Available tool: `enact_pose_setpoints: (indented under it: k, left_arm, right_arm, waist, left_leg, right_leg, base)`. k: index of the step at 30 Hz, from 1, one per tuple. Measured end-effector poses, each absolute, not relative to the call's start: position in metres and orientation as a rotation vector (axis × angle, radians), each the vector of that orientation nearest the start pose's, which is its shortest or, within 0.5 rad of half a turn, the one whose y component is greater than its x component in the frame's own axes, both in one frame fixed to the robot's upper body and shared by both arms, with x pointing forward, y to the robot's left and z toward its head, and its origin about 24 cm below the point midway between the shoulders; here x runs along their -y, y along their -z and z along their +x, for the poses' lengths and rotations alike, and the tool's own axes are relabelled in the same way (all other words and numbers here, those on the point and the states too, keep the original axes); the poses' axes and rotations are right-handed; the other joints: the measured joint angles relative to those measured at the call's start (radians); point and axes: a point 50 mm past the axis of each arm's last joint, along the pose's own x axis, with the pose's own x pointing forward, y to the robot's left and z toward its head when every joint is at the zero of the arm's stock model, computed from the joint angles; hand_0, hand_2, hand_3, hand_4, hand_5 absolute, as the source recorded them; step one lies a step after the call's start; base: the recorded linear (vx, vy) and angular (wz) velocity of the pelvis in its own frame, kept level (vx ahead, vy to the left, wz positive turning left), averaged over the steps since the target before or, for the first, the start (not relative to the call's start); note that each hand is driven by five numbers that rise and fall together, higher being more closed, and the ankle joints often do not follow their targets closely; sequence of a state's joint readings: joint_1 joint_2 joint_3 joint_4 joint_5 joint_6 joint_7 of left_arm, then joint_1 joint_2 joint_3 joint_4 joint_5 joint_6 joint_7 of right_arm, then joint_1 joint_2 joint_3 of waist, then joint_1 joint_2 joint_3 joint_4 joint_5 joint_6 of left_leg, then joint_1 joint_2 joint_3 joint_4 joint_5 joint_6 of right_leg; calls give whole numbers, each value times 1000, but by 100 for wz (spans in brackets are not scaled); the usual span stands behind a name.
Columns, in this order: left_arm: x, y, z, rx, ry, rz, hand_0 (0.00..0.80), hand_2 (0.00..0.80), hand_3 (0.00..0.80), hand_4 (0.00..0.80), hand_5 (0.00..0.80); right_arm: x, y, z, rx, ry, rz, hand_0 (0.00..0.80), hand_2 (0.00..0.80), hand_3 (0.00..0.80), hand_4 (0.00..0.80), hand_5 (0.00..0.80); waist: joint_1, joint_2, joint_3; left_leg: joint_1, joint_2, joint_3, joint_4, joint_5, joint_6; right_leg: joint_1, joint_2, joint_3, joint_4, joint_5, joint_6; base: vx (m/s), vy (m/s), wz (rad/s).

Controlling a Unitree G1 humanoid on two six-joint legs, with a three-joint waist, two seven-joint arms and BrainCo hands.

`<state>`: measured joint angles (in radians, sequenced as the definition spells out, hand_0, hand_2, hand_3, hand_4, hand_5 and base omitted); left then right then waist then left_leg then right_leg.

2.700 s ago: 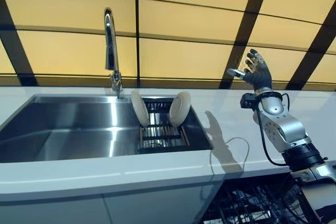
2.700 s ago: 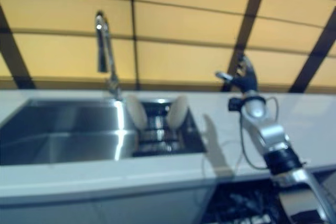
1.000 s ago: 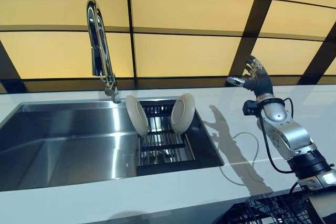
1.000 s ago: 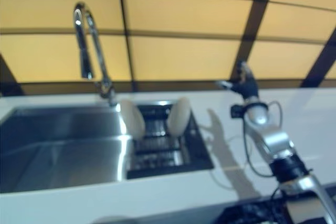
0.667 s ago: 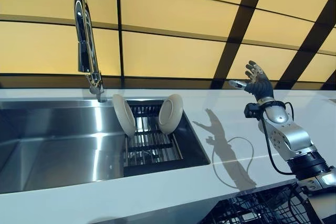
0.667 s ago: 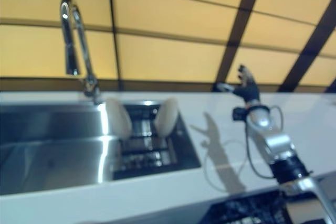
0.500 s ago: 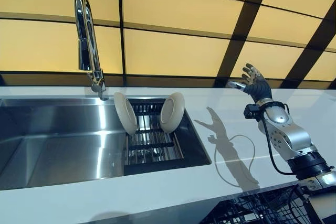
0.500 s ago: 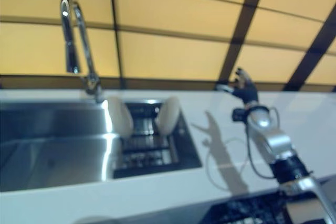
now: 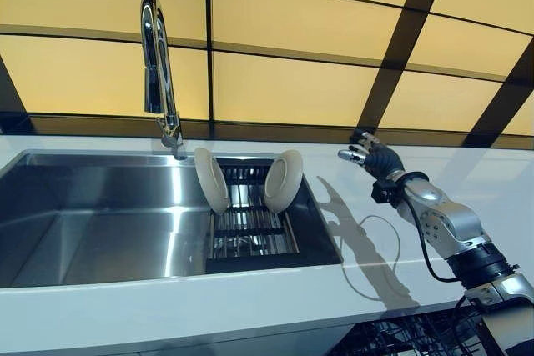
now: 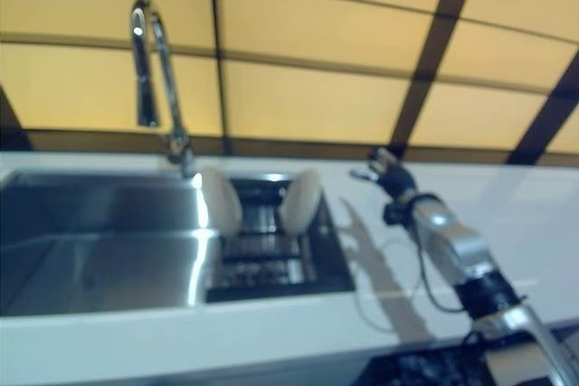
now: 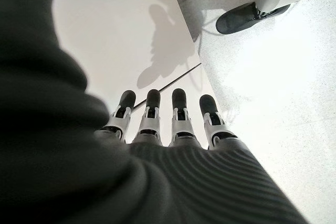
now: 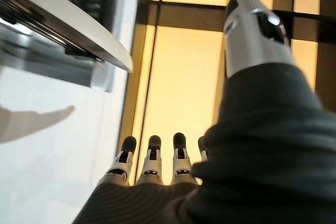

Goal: Take plates into dishwasher

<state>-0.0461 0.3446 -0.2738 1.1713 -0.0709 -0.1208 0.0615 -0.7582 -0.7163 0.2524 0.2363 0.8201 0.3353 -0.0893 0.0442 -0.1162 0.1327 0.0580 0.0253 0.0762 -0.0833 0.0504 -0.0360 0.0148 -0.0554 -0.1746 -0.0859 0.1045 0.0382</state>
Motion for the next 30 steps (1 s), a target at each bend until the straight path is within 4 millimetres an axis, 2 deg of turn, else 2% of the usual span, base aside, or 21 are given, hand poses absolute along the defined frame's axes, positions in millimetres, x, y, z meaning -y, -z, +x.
enact_pose_setpoints:
  k: [8, 11, 25, 30]
  left_arm:
    - [-257, 141, 127, -1021, -31, 432, 0, 0, 0, 0, 0]
    - [-257, 141, 127, -1020, -31, 432, 0, 0, 0, 0, 0]
    - [-256, 141, 126, -1020, -26, 435, 0, 0, 0, 0, 0]
    - [-256, 141, 126, -1021, -22, 437, 0, 0, 0, 0, 0]
  right_arm:
    - [194, -181, 358, -68, -215, 26, 0, 0, 0, 0, 0]
    - [192, -175, 354, -101, -234, 60, 0, 0, 0, 0, 0]
    - [179, -170, 353, -135, -269, 143, 0, 0, 0, 0, 0]
    - [167, -162, 353, -166, -270, 155, 0, 0, 0, 0, 0]
  waist:
    - [0, 3, 0]
    - [-1, 6, 1]
    - [-2, 7, 1]
    - [-3, 5, 0]
  left_leg:
    - [0, 0, -8, 0, 1, -1]
    - [1, -1, -23, 0, 3, -1]
    - [1, 1, -25, 0, 4, -3]
    - [2, 1, -24, 0, 4, -3]
  right_leg:
    - [4, 0, -6, 0, -2, -2]
    - [13, 0, -16, 0, -5, -4]
    - [14, 1, -19, 0, -6, -5]
    - [14, 2, -18, 0, -6, -5]
  base:
    - [8, 2, 2]
    - [14, 8, 12]
    - [1, 0, 1]
    - [0, 0, 0]
